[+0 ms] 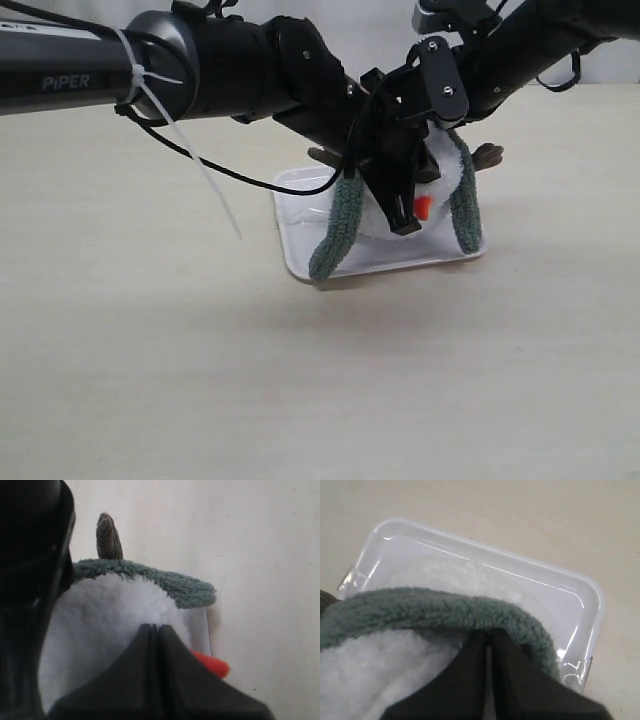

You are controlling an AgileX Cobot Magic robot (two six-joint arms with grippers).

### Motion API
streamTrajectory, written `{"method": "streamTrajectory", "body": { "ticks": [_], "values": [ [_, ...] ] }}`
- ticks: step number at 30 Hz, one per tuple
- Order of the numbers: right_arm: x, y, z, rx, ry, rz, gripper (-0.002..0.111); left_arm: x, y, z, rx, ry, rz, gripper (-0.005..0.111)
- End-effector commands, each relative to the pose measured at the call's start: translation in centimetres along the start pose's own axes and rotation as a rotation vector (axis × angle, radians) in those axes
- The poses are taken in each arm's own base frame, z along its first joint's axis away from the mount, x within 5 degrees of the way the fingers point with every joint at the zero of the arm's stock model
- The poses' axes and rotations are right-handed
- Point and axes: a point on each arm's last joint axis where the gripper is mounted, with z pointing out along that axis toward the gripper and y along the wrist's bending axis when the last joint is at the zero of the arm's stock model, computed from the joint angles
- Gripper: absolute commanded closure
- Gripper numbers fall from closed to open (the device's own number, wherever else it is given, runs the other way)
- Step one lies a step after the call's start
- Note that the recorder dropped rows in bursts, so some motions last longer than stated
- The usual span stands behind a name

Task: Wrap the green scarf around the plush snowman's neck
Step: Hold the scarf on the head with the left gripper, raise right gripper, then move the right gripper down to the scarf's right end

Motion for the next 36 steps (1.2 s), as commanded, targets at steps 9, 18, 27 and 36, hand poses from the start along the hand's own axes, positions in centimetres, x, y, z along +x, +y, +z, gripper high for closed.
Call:
{"method": "streamTrajectory", "body": {
  "ticks": [9, 18, 27, 36],
  "values": [
    [-2.4, 0.3, -4.1, 0.018, -0.061, -0.013, 0.104, 0.7, 0.2, 0.4, 0.005, 0.019, -0.004, 0.107],
    [-1.1, -0.5, -10.4, 0.193, 0.024, 0.057, 0.073, 0.7, 0.2, 0.4, 0.002, 0.018, -0.004, 0.107],
    [6.3, -0.3, -7.4, 0.052, 0.147, 0.105, 0.071, 0.6, 0.7, 0.4, -0.051, 0.004, -0.004, 0.107],
    [8.7, 1.4, -1.3, 0.086, 0.069, -0.012, 0.050, 0.5, 0.7, 0.4, -0.049, 0.003, -0.032, 0.107]
  ]
}}
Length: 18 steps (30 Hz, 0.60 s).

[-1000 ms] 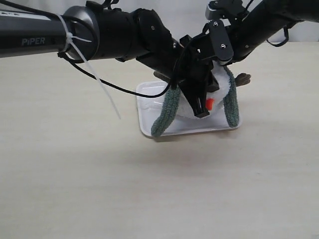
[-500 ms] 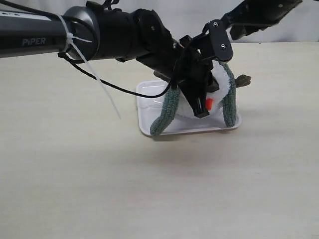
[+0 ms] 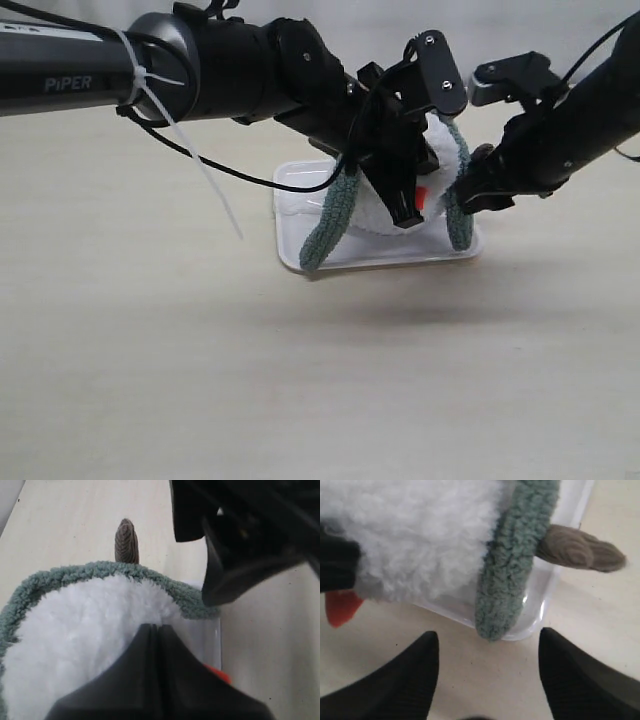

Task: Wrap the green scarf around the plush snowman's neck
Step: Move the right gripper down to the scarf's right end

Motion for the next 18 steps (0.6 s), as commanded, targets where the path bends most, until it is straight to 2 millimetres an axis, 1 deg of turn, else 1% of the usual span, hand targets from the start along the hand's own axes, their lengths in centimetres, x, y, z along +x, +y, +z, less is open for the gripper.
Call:
{"method": "streamTrajectory", "body": {
  "ticks": [1, 5, 7, 9, 13, 18],
  "values": [
    [-0.2, 0.6, 2.4, 0.018, -0.039, -0.035, 0.051, 0.6, 0.3, 0.3, -0.006, 0.013, -0.016, 0.107],
    [0.2, 0.6, 4.9, 0.014, -0.002, -0.037, 0.057, 0.6, 0.4, 0.3, -0.015, 0.011, -0.014, 0.107],
    [0.6, 0.4, 6.1, 0.007, 0.033, -0.029, 0.064, 0.6, 0.4, 0.3, -0.021, 0.009, -0.014, 0.107],
    [0.9, 0.4, 6.8, -0.001, 0.050, -0.020, 0.076, 0.5, 0.5, 0.3, -0.027, 0.007, -0.014, 0.107],
    [0.9, 0.7, 6.5, -0.022, 0.056, -0.034, 0.104, 0.5, 0.7, 0.3, -0.049, 0.000, -0.019, 0.107],
    [0.9, 1.4, 5.6, -0.057, 0.083, -0.047, 0.104, 0.4, 0.9, 0.3, -0.074, -0.015, -0.035, 0.107]
  ]
}}
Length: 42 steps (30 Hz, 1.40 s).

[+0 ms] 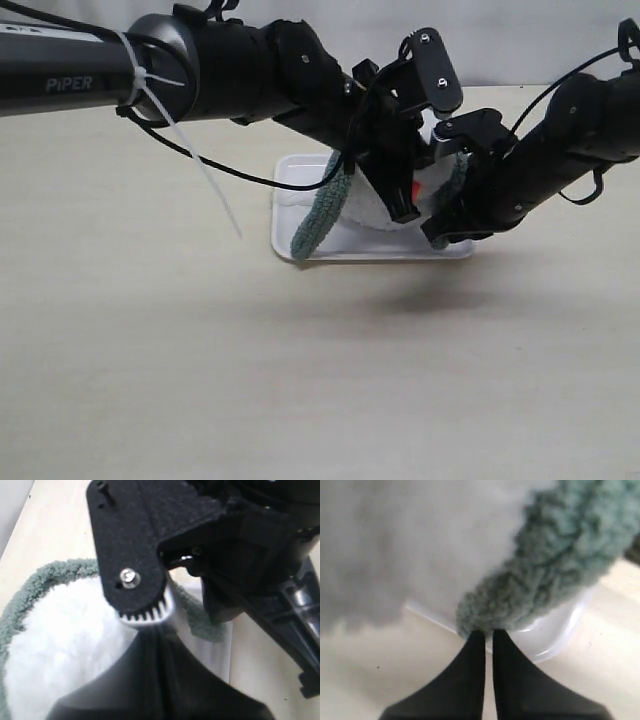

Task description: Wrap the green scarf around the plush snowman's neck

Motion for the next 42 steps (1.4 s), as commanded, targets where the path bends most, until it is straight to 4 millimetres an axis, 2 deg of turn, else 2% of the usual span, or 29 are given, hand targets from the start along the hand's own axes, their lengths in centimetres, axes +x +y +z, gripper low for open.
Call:
{"method": "streamTrajectory", "body": {
  "ticks": [1, 5, 8, 13, 16, 17, 18, 20, 21, 26, 29, 31, 32, 36, 42],
  "values": [
    [0.2, 1.0, -1.0, -0.041, 0.033, -0.036, 0.104, 0.1, 0.4, 0.3, -0.043, -0.015, -0.033, 0.107],
    [0.2, 2.3, -2.2, -0.103, 0.048, -0.049, 0.104, 0.1, 0.7, 0.3, -0.068, -0.022, -0.037, 0.107],
    [0.8, 2.7, -2.4, -0.125, 0.081, -0.050, 0.104, 0.0, 0.7, 0.3, -0.070, -0.024, -0.040, 0.107],
    [0.8, 1.5, -2.3, 0.018, 0.032, -0.003, 0.100, 0.2, 0.2, 0.3, -0.020, -0.008, -0.036, 0.107],
    [0.6, 1.5, -3.3, 0.034, 0.007, 0.001, 0.085, 0.2, 0.3, 0.3, -0.027, -0.010, -0.036, 0.107],
    [0.5, 1.5, -3.8, 0.039, -0.012, -0.001, 0.070, 0.2, 0.3, 0.3, -0.030, -0.011, -0.036, 0.107],
    [0.4, 1.5, -4.0, 0.043, -0.024, -0.002, 0.061, 0.2, 0.3, 0.3, -0.025, -0.010, -0.036, 0.107],
    [0.1, 1.4, -3.8, 0.055, -0.052, 0.004, 0.047, 0.2, 0.1, 0.3, -0.011, -0.006, -0.036, 0.107],
    [-0.1, 1.1, -3.1, 0.068, -0.074, 0.021, 0.044, 0.2, 0.0, 0.3, 0.002, -0.002, -0.036, 0.107],
    [-0.3, 0.2, 0.5, 0.104, -0.103, 0.024, 0.047, 0.2, 0.0, 0.3, 0.003, -0.002, -0.036, 0.107],
    [-0.1, 0.0, 1.9, 0.108, -0.093, 0.019, 0.071, 0.2, 0.1, 0.3, -0.002, -0.003, -0.036, 0.107],
    [0.2, 0.0, 2.0, 0.101, -0.071, 0.014, 0.091, 0.2, 0.2, 0.3, -0.013, -0.006, -0.036, 0.107],
    [0.3, 0.1, 2.1, 0.093, -0.052, 0.012, 0.104, 0.2, 0.3, 0.3, -0.028, -0.011, -0.036, 0.107],
    [0.9, 0.5, 1.8, 0.060, 0.020, 0.019, 0.104, 0.0, 0.8, 0.2, -0.088, -0.030, -0.081, 0.107],
    [3.0, 1.3, 1.4, 0.023, 0.081, 0.039, 0.104, -0.1, 1.1, 0.2, -0.119, -0.042, -0.114, 0.107]
  ]
}}
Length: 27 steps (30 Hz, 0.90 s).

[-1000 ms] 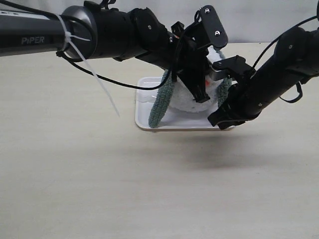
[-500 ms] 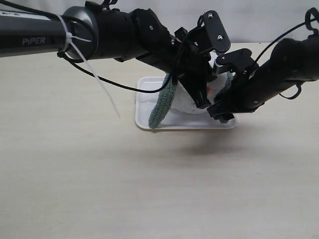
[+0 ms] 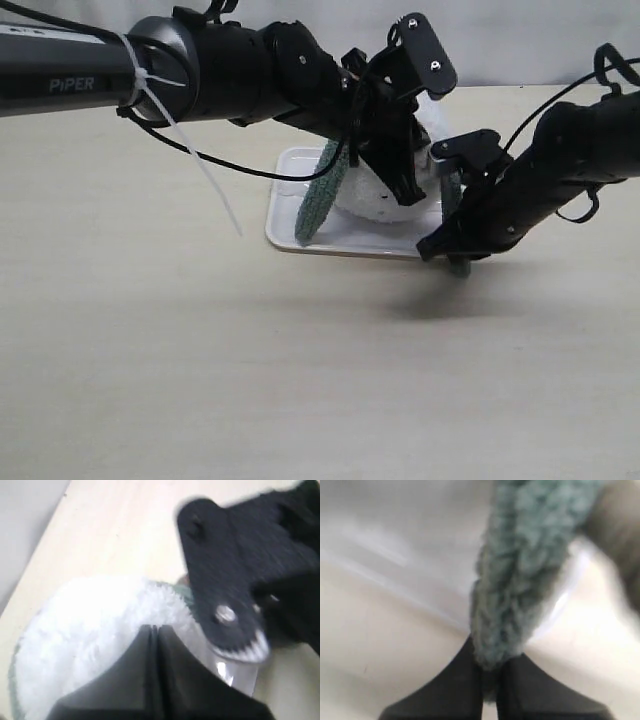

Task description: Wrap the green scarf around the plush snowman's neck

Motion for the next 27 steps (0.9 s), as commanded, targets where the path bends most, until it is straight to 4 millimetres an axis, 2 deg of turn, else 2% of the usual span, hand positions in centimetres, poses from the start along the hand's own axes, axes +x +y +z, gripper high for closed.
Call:
{"method": "streamTrajectory", "body": {
  "ticks": [1, 10, 17, 21, 24, 27],
  "values": [
    [1.8, 0.8, 0.1, -0.036, 0.046, -0.017, 0.104, -0.3, 0.4, 0.0, -0.040, -0.020, -0.050, 0.107],
    [1.7, 2.2, 0.3, -0.177, -0.043, -0.090, 0.104, -0.3, 0.3, 0.0, -0.037, -0.020, -0.053, 0.107],
    [1.0, 1.5, -0.7, -0.115, -0.122, -0.071, 0.102, -0.2, 0.2, -0.5, 0.000, 0.003, -0.015, 0.107],
    [0.6, 1.6, -1.7, -0.107, -0.156, -0.073, 0.089, -1.5, 1.3, -2.8, -0.040, -0.020, -0.045, 0.103],
    [0.5, 1.6, -2.0, -0.105, -0.165, -0.075, 0.083, -2.4, 2.1, -5.0, -0.041, -0.020, -0.002, 0.092],
    [0.5, 1.6, -2.0, -0.105, -0.165, -0.075, 0.081, -2.3, 3.1, -7.0, -0.021, -0.001, -0.022, 0.075]
  ]
}}
